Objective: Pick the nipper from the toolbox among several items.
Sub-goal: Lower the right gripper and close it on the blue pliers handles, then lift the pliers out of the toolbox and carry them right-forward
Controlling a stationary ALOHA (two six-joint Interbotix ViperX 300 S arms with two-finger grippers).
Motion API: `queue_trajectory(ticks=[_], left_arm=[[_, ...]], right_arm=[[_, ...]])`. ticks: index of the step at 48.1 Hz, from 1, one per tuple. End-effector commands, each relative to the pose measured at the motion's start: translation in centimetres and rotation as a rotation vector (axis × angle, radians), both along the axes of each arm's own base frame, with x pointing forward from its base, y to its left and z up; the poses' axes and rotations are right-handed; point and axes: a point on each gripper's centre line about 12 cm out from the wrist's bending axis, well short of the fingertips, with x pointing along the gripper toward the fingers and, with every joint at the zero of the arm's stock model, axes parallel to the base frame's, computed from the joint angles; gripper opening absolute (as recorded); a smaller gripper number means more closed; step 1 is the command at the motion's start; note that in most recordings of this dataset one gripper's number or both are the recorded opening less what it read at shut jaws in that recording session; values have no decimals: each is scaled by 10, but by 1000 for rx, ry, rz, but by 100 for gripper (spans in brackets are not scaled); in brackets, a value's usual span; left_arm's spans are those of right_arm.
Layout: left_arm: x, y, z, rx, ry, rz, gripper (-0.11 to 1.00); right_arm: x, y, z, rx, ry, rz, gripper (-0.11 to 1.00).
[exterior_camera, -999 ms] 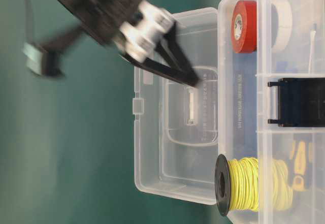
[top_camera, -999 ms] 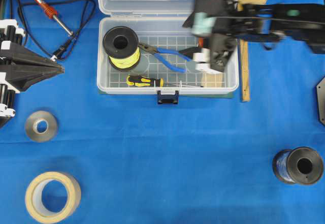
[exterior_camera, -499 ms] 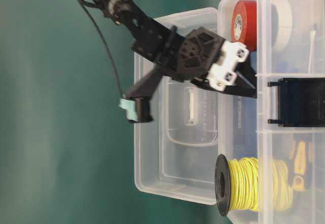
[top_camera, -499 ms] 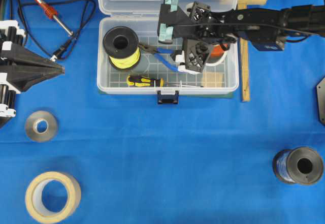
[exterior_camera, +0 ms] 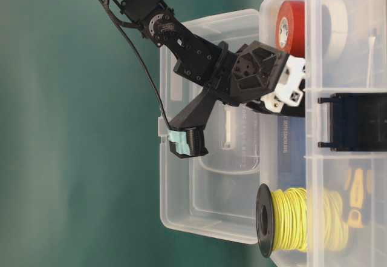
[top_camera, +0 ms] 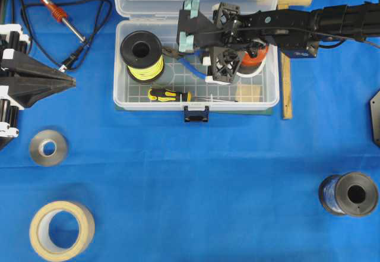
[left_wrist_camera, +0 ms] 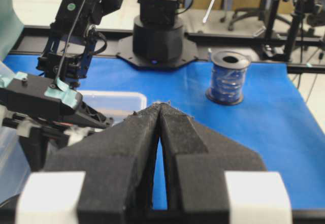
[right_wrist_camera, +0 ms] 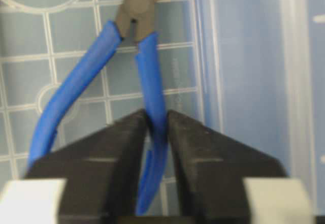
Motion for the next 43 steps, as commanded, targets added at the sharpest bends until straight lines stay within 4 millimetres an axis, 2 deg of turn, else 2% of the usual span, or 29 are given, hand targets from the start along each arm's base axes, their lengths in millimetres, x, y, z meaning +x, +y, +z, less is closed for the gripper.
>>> queue_trajectory(ticks=[1,7,12,25,37,43], left_arm=[[2,0,3,-3,-6,-1,0],[2,0,2,-3,-2,-1,0],[2,0,2,-5,0,-1,0],[1,0,2,-8,6,-2,0],[1,0,2,-11,8,-2,0],[1,0,2,-9,8,-2,0]], right_arm=[[3,1,3,-4,-5,11,15],[4,1,5,-7,-12,14,13],[3,-2,18,-12,-39,0,13],[-11,-9,89,-60,-188,-31,13],[-40,2,150,-97,-306,-33,13],[-56,14,166,-90,-354,-35,13]])
